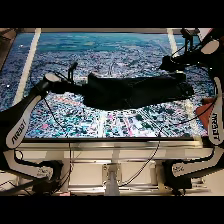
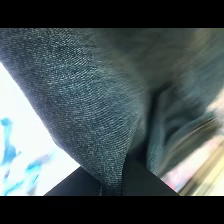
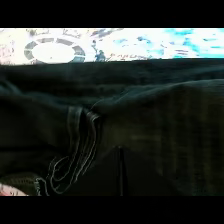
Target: Fold the clothes and pants, and hang the long-sleeved shirts on hangers.
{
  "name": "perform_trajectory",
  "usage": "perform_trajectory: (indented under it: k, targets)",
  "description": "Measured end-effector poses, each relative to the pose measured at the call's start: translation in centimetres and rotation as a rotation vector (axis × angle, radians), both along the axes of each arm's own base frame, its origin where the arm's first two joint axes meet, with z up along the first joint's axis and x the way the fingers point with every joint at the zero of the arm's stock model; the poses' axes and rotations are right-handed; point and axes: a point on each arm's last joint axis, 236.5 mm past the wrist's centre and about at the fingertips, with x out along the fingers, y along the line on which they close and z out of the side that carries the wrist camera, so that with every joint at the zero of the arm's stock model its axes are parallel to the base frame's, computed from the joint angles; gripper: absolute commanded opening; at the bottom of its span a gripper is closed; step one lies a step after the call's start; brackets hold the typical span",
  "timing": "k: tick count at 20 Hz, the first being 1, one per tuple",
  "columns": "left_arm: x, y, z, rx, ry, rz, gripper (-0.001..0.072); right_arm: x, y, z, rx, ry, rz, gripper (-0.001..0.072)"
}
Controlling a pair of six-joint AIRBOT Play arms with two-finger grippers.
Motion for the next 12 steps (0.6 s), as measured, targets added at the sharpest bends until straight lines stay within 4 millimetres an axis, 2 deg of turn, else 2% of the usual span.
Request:
perform_trajectory:
  k: [3,6,7,9,12]
  targets:
    - [3.2,-0.7,7.3,-0.067,-0.072,0.029,0.0029,-0.3,2.1,-0.4,-0.010,0.004,0.055,0.0055]
    - [4.5,-1.4,14.3,-0.129,-0.126,0.041,0.0030,-0.5,4.0,-1.4,-0.013,0.018,0.098,0.0055]
    - [4.7,-1.5,16.0,-0.143,-0.140,0.044,0.0029,-0.4,4.8,-2.0,-0.013,0.024,0.110,0.0055]
    - [4.8,-1.7,18.4,-0.168,-0.148,0.055,0.0029,0.2,6.5,-3.2,-0.008,0.024,0.121,0.0054]
    - [4.9,-1.7,19.5,-0.184,-0.125,0.077,0.0029,1.6,10.5,-5.2,0.034,0.019,0.104,0.0054]
